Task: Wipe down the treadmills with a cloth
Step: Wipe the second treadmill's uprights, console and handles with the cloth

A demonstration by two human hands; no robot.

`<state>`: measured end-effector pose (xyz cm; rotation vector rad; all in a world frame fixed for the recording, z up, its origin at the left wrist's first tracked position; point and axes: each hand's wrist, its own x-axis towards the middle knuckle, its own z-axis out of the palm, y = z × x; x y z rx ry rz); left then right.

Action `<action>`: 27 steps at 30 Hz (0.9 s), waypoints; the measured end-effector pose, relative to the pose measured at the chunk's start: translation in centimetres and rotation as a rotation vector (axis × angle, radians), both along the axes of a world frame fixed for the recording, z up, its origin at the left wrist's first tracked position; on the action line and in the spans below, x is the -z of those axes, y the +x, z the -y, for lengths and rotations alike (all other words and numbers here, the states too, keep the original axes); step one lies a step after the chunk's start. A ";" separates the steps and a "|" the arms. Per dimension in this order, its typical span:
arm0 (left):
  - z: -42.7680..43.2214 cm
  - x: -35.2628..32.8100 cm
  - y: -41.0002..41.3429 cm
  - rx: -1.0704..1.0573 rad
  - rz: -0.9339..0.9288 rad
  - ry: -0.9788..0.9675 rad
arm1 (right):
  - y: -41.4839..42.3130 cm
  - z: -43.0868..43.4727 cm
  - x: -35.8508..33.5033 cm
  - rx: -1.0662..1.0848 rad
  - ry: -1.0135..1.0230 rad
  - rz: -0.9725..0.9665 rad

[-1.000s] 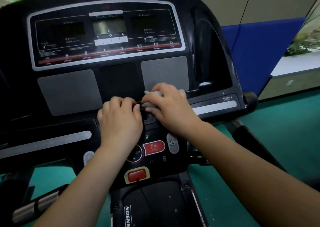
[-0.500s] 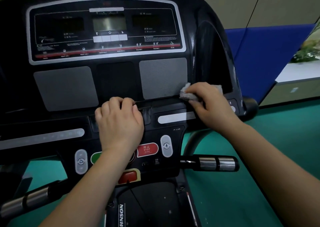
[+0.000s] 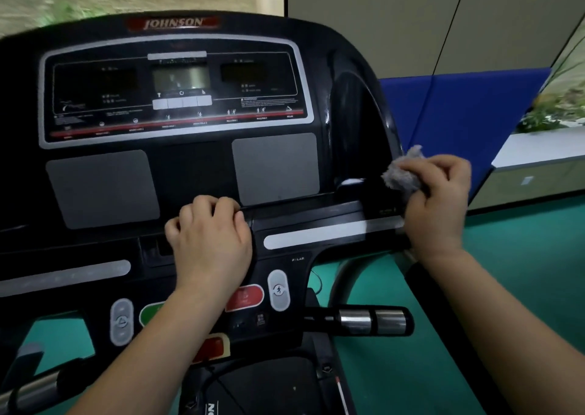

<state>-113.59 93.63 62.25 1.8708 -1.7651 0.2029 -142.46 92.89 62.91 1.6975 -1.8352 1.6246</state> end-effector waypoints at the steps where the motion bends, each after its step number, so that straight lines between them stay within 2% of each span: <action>1: 0.0 0.1 -0.3 0.000 0.005 -0.002 | -0.4 -0.3 0.6 0.007 0.057 0.007; 4: 0.0 0.2 -0.8 -0.029 0.008 -0.011 | -0.2 -1.5 2.9 -0.042 0.236 -0.016; 7: 0.2 0.0 -1.2 -0.055 0.014 0.009 | 0.0 -1.7 3.4 -0.054 0.175 0.090; 12: 0.3 0.2 -1.4 -0.075 0.028 0.001 | -0.1 0.6 2.1 -0.024 0.239 0.140; 16: 0.3 0.3 -1.4 -0.077 0.036 -0.014 | -0.9 3.2 0.3 -0.048 0.198 0.191; 19: 0.4 0.3 -1.4 -0.080 0.025 -0.011 | -1.2 5.0 -0.6 -0.066 0.138 0.159; 27: 0.4 0.1 -1.4 -0.073 0.036 -0.011 | -1.1 11.2 -5.4 -0.147 0.116 -0.073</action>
